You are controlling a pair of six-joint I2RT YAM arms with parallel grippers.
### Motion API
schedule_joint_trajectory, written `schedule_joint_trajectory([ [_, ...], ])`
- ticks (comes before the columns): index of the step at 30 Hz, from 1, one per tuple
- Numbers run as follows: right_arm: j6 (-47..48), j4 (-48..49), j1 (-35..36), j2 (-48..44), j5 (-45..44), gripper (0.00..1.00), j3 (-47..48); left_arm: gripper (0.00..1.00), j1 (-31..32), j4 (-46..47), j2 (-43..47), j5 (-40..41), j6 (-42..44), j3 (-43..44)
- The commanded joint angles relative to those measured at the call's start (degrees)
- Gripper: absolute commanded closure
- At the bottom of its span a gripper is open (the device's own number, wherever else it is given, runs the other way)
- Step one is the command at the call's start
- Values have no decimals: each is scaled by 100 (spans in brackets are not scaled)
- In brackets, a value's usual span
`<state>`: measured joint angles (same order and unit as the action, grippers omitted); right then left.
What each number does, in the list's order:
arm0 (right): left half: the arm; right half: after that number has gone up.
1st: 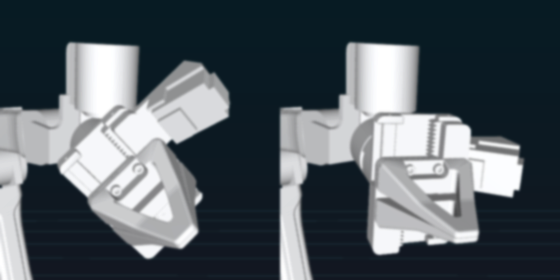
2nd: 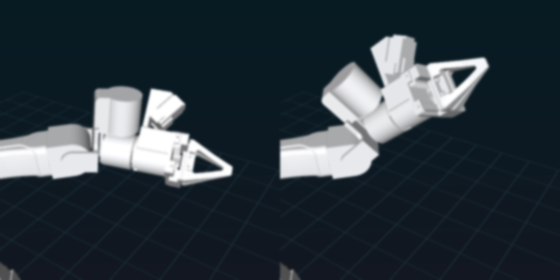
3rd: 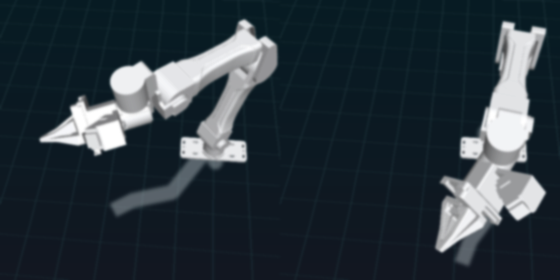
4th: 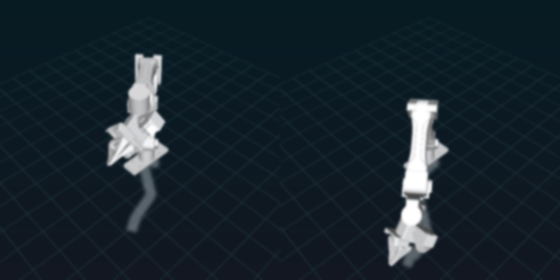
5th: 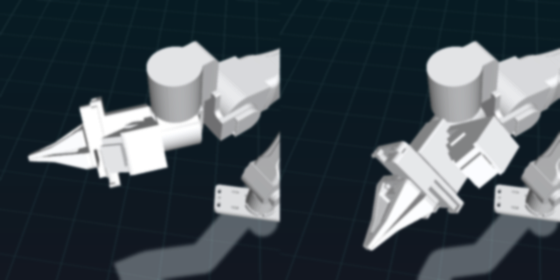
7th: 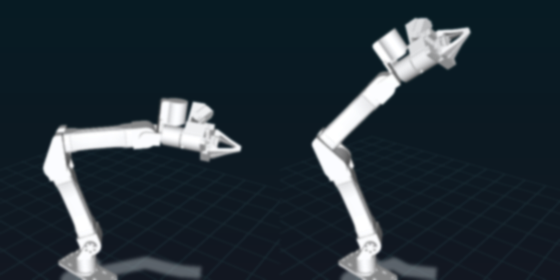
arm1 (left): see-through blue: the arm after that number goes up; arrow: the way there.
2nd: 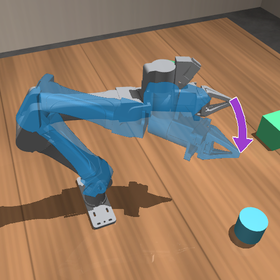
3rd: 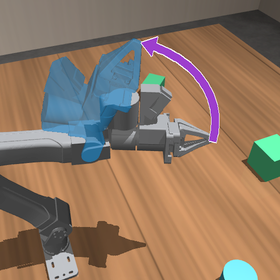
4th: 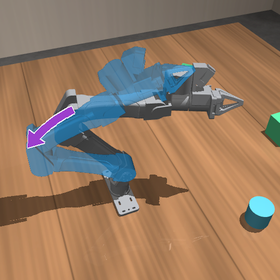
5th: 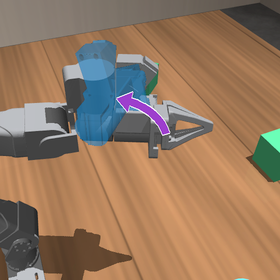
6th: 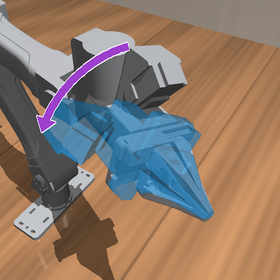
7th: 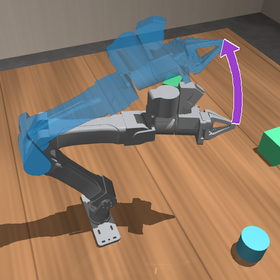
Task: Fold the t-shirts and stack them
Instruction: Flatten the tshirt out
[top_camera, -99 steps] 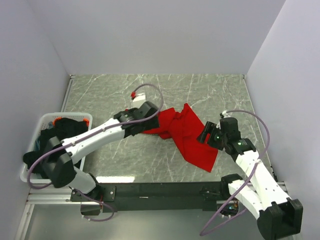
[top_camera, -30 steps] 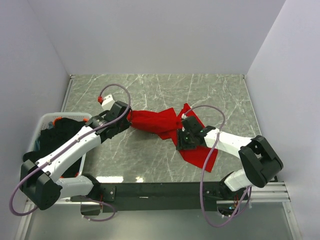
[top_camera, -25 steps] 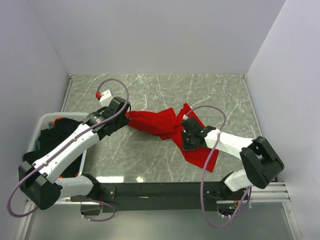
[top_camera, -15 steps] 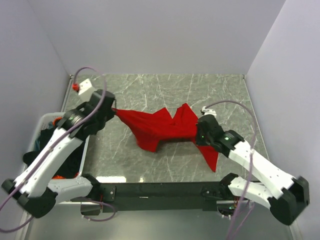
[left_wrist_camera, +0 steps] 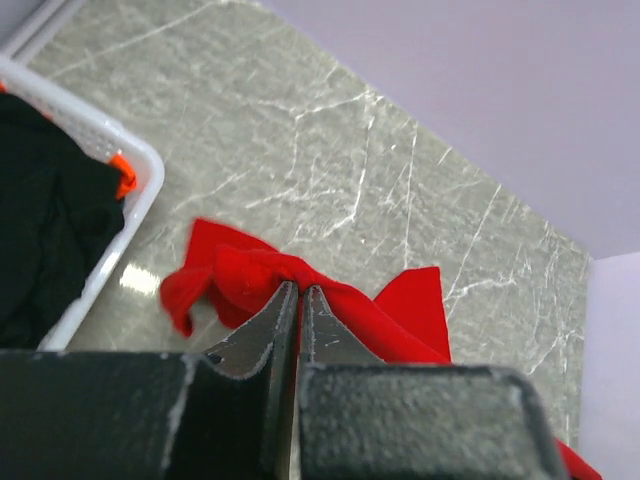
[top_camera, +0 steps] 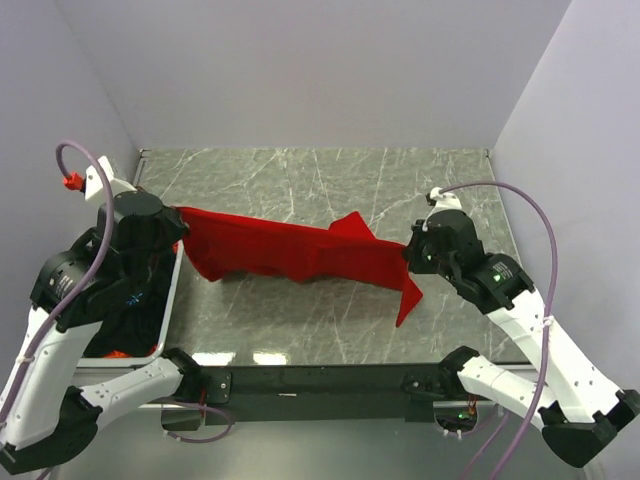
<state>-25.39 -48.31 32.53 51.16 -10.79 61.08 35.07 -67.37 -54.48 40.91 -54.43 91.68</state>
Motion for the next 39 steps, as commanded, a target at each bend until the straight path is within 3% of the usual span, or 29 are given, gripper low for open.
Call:
schedule_joint_trajectory([
  [1,367,-144,-221,411,85,100,80,93,-26,864,-80,314,802,-228],
  [4,455,102,-589,963,489,100,36,91,-105,1594,-562,234,1259,-615],
  [10,517,840,-1460,2220,982,100,141,91,-1194,3454,-1933,-714,1892,-1029],
  [14,324,990,-1768,3241,763,100,685,91,-1564,4100,-3242,-1390,2173,-319],
  [17,113,1078,-1873,3936,649,89,1255,87,-1617,4119,-4628,-1646,2358,595],
  [20,-27,1026,-1935,4341,595,70,1538,65,-1635,3935,-5185,-1866,2332,1246],
  [21,-54,1017,-1935,4368,639,58,1617,47,-1644,3899,-5335,-2015,2254,1299],
  [24,-80,1105,-1935,4158,762,36,1400,12,-1635,4029,-5057,-2349,2043,889],
  [25,-124,1131,-1926,3931,771,35,1294,9,-1626,4143,-4881,-2446,1999,356],
  [29,-265,1508,-1935,3086,1069,34,329,14,-1556,4452,-3924,-3158,1578,-974],
  [32,-414,1728,-1944,2383,1420,34,-365,25,-1416,4619,-3562,-3851,1261,-1853],
  [35,-511,1869,-1944,1820,1588,35,-937,37,-1275,4733,-3526,-4432,1076,-2426],
  [39,-590,1931,-1926,1258,1843,35,-1458,47,-1213,4874,-3657,-4416,847,-2804],
])
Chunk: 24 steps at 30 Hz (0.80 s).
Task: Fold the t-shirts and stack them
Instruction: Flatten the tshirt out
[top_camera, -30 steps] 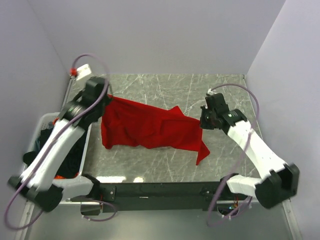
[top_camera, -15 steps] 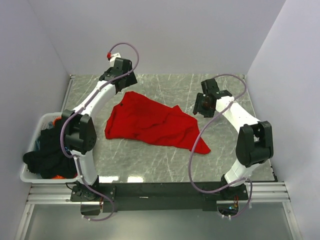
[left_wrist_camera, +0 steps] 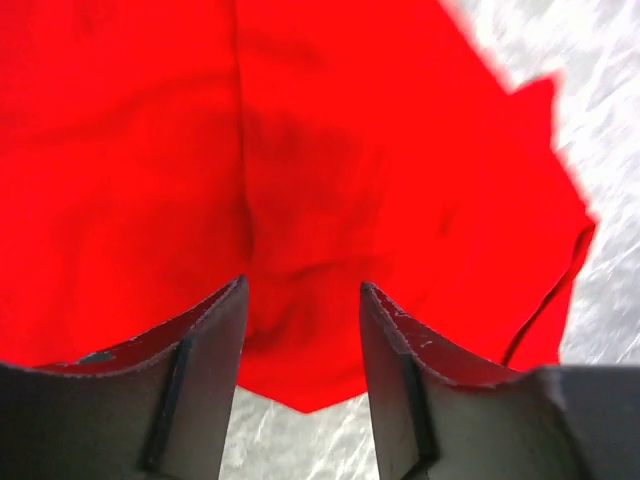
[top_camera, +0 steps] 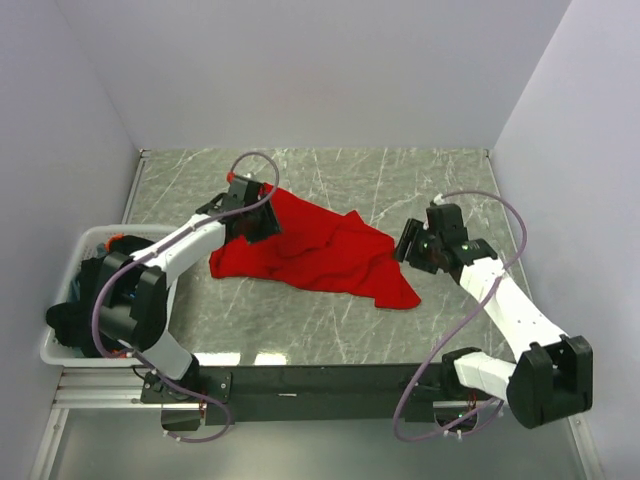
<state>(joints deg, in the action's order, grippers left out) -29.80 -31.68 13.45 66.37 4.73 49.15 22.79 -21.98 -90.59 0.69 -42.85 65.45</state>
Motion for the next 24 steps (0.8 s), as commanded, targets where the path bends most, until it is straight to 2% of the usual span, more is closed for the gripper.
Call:
schedule_joint_trajectory([
  [1,-157,276,-27,-326,300,35,-335,47,15,369,-90,-377,-346,-251],
  [12,-245,294,-27,-765,406,35,-889,55,77,625,-1013,-517,-470,-217],
  [24,-228,294,-27,-801,423,36,-959,54,217,730,-1339,-412,-637,-218],
])
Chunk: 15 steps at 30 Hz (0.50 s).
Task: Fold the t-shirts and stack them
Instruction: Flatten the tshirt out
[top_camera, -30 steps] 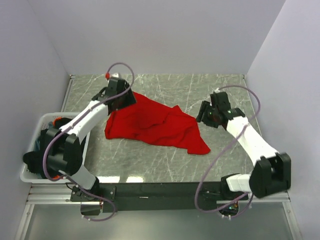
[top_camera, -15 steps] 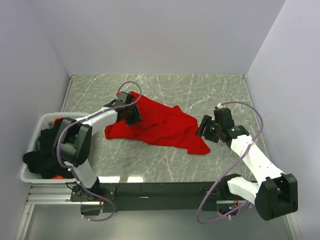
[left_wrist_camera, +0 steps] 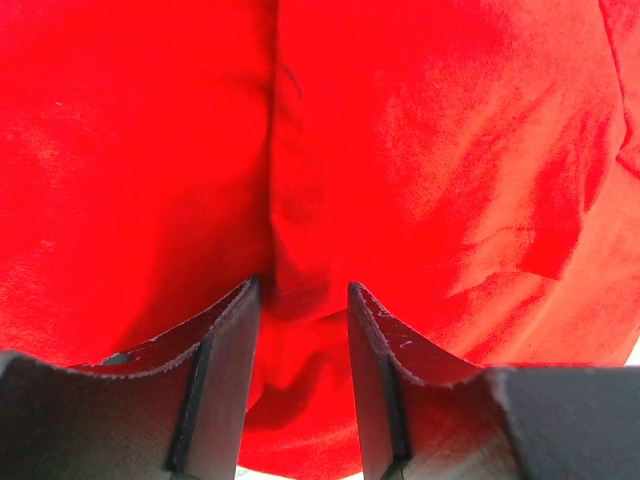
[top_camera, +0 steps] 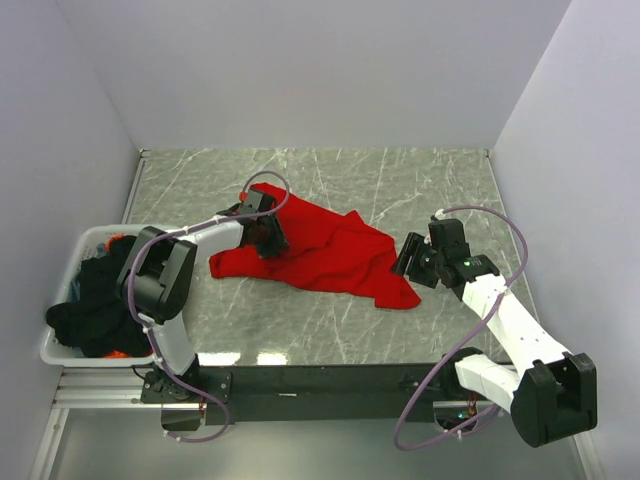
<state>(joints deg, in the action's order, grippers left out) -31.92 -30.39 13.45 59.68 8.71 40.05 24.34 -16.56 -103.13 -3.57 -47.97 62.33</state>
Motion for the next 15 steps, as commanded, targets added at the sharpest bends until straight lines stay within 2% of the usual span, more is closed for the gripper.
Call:
schedule_joint_trajectory([
  [1,-16,165,-27,-141,17,36,-59,54,80,179,-128,23,-125,113],
  [15,37,113,-27,-211,-45,36,-50,54,211,92,12,102,-169,403],
])
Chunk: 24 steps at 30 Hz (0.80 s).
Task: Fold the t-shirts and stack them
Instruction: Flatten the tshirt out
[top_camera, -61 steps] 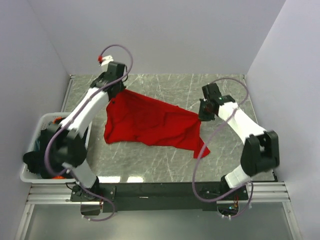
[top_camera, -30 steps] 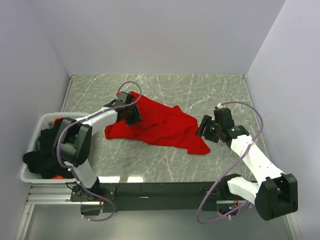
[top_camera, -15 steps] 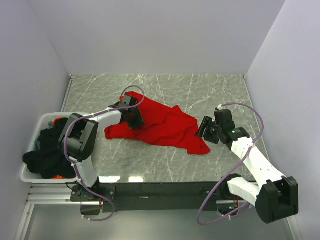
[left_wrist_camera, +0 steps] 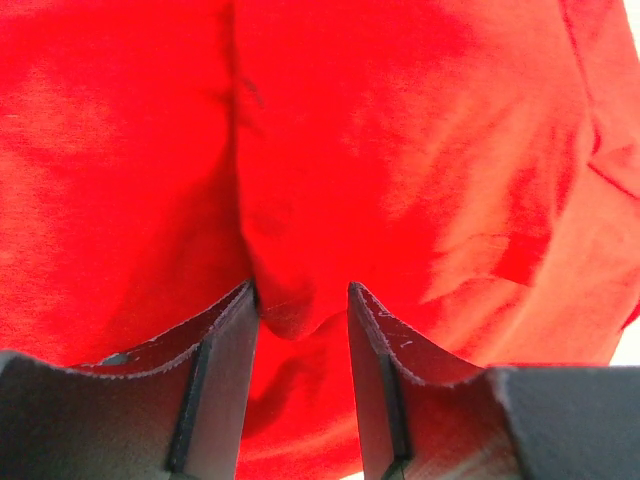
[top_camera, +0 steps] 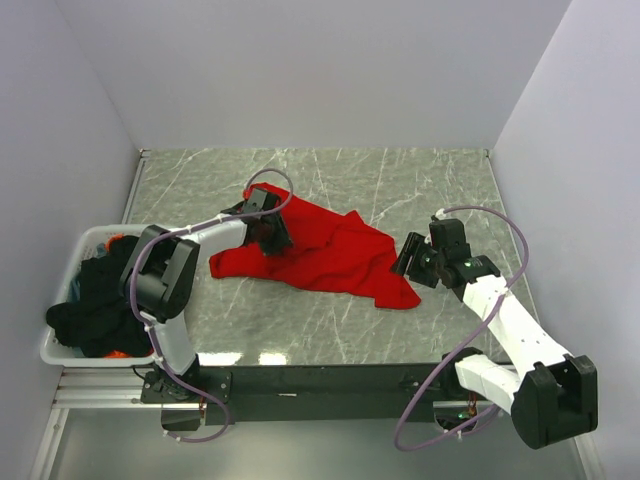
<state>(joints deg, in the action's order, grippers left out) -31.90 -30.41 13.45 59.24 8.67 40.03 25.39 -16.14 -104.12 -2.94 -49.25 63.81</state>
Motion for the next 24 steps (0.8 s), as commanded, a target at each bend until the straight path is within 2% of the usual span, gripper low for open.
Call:
schedule_joint_trajectory([
  [1,43,115,-36,-176,-49,36,-48,55,124,24,163,56,-40,263],
  [7,52,150,-27,-115,-5,36,-92,56,142,59,296,136,-76,211],
  [13,35,159,-27,-115,-5,36,-109,64,142,67,286,276,-347,97],
  [24,26,194,-27,-106,-5,36,-154,59,133,954,787,627,-822,-510],
])
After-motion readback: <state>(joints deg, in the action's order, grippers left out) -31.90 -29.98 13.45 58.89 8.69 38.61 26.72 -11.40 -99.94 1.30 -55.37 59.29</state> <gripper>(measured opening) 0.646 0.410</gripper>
